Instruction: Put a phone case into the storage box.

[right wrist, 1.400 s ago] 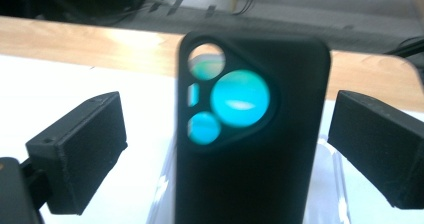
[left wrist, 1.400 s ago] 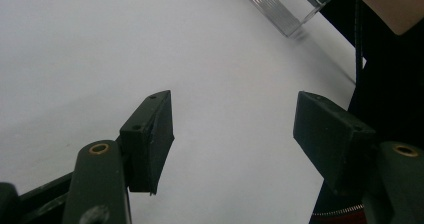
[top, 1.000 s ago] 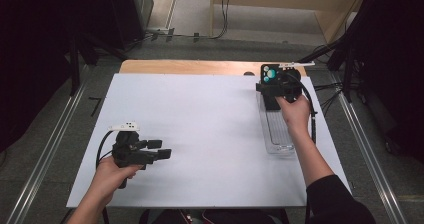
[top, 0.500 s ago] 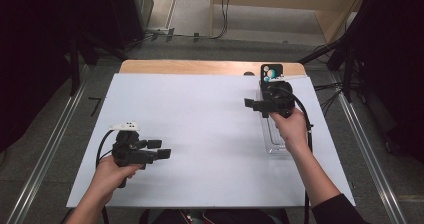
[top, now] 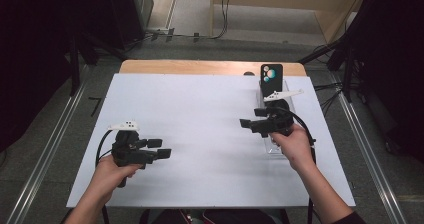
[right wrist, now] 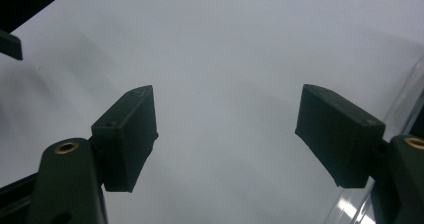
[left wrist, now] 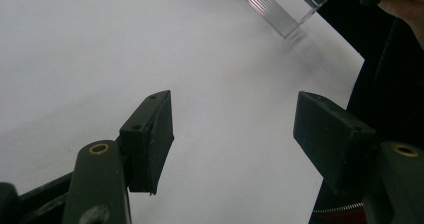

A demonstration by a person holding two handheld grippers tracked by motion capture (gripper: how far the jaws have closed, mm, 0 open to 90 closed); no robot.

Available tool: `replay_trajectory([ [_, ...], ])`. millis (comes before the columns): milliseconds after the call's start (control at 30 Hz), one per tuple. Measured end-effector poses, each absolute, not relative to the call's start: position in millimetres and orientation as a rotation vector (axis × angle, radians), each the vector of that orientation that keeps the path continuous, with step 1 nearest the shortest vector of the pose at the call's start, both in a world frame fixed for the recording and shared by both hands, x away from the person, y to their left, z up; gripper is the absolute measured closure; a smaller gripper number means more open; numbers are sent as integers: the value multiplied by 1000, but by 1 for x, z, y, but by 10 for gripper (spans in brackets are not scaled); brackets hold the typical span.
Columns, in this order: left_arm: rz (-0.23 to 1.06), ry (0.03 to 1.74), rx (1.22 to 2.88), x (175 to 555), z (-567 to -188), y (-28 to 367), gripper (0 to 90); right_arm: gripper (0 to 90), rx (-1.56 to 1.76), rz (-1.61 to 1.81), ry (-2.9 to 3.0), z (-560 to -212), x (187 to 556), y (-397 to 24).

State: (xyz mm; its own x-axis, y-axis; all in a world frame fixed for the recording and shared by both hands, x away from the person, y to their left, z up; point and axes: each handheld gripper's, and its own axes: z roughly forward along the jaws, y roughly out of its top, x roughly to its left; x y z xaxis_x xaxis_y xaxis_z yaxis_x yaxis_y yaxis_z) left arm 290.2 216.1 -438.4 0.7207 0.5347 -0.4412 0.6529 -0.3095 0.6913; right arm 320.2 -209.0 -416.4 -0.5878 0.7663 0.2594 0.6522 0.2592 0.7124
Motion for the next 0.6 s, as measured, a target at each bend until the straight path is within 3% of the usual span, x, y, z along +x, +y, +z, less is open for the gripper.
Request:
replay_trajectory([
  [600, -160, 872, 1998, 281, -437, 214, 325, 224, 1201, 1250, 2526, -438, 277, -213],
])
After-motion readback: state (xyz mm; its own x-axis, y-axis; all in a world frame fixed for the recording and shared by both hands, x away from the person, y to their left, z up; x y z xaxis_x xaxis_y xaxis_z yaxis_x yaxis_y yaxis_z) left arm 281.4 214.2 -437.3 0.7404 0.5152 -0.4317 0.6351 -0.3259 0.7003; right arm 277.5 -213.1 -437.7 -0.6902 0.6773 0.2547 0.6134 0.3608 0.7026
